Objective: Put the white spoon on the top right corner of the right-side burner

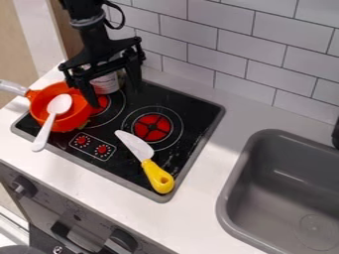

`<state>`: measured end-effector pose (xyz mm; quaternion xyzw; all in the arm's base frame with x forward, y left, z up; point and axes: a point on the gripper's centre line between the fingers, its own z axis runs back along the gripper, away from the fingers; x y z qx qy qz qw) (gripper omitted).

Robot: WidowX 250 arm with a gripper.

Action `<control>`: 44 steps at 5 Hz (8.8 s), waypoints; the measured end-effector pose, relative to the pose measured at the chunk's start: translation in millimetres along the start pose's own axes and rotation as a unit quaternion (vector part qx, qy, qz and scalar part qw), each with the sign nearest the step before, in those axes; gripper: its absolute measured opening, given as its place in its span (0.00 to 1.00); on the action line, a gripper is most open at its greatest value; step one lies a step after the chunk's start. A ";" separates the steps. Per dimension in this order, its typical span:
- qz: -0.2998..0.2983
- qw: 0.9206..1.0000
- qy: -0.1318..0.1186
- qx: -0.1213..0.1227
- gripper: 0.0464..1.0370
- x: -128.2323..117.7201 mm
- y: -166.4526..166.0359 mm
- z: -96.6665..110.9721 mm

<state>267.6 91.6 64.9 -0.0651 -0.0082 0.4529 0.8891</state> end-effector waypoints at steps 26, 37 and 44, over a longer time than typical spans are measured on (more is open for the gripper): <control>-0.164 0.985 0.054 -0.006 0.17 -19.0 45.5 17.6; -0.257 0.965 -0.043 0.032 0.22 -54.0 -78.6 -66.6; -0.169 0.986 -0.003 -0.006 0.96 -27.4 -22.5 -7.6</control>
